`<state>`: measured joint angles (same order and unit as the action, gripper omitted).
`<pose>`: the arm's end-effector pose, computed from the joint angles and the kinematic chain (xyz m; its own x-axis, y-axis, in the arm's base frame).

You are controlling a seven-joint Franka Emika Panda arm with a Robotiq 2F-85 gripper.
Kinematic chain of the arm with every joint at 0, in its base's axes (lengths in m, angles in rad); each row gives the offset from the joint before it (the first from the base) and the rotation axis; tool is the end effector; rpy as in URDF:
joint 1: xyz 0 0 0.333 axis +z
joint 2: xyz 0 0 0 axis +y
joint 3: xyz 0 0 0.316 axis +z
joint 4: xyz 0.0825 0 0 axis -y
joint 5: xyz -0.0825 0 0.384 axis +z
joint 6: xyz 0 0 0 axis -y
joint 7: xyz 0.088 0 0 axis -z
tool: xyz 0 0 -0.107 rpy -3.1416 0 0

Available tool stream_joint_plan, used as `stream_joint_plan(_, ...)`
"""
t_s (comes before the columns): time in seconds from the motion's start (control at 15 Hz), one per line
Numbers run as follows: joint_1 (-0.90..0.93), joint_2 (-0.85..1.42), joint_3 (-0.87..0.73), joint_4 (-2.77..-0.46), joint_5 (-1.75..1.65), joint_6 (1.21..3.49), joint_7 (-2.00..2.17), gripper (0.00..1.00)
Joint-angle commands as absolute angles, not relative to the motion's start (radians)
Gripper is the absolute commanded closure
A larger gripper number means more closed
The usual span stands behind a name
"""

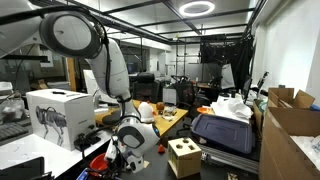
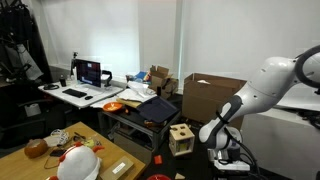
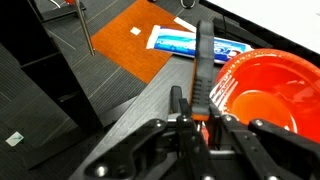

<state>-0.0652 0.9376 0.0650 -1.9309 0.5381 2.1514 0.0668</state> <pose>0.4894 0.0271 -0.0289 0.6370 -0.3186 -0.7019 -0.5597 -0.8173 -0.1369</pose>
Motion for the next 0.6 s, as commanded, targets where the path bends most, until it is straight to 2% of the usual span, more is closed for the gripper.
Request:
stream_joint_plan(0.0,-0.059,0.862,0.065,-1.986,0.512,2.155,0.089,0.95)
stream_joint_plan(0.53,-0.054,0.815,0.076,-2.003,0.493,2.143,0.073,0.95)
